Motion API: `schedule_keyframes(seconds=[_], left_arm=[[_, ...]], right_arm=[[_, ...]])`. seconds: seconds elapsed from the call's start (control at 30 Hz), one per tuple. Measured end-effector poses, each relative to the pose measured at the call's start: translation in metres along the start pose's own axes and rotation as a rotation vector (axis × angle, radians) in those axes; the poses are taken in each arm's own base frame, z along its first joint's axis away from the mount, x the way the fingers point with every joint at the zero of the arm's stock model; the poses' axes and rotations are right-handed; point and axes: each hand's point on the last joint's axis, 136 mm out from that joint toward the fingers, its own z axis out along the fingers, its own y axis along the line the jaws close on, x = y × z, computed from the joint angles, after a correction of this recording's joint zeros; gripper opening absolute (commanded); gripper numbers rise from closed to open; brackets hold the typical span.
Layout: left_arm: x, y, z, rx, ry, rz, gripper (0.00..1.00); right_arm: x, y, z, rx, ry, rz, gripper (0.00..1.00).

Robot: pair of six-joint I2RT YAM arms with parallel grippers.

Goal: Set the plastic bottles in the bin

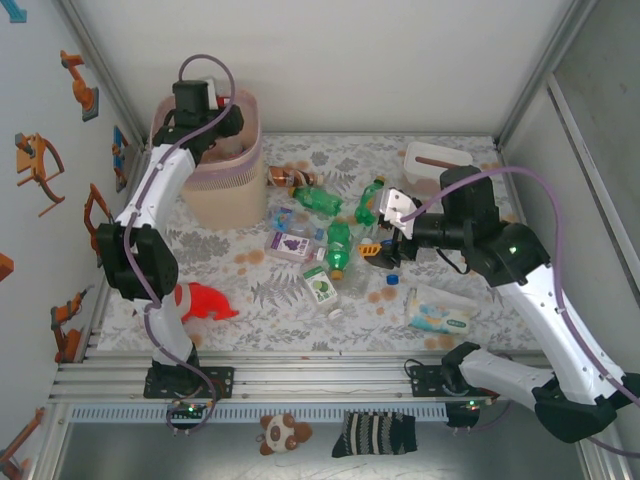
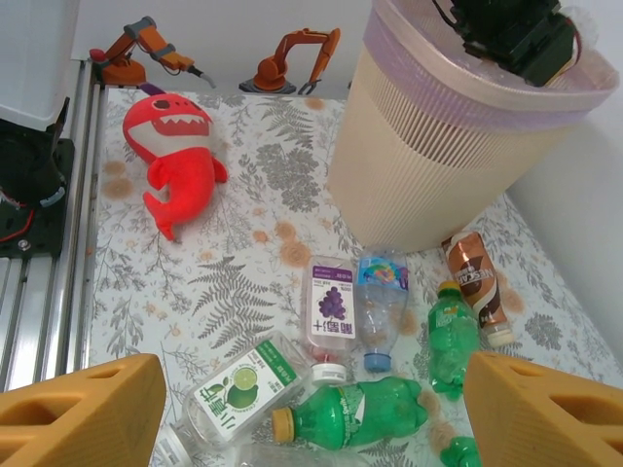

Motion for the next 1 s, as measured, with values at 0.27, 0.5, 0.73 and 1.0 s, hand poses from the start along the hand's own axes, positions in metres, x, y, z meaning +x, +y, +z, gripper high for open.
schedule_keyframes(seconds=[0.27, 0.5, 0.73, 1.0], left_arm=[[0.071, 0.023, 0.030, -0.077, 0.249, 0.006, 0.55], [0.095, 0.031, 0.029, -0.114, 0.376, 0.029, 0.62], [0.104, 0.035, 0.029, -0.127, 0.429, 0.042, 0.71], [0.102, 0.036, 0.028, -0.135, 0.427, 0.048, 0.84]], right_arm=[[0.003, -0.003, 0.001, 0.015, 0.014, 0.014, 0.78], [0.015, -0.015, 0.011, 0.051, 0.063, 0.062, 0.77], [0.020, -0.019, 0.013, 0.069, 0.083, 0.091, 0.77], [0.018, -0.031, 0.013, 0.129, 0.078, 0.140, 0.77]])
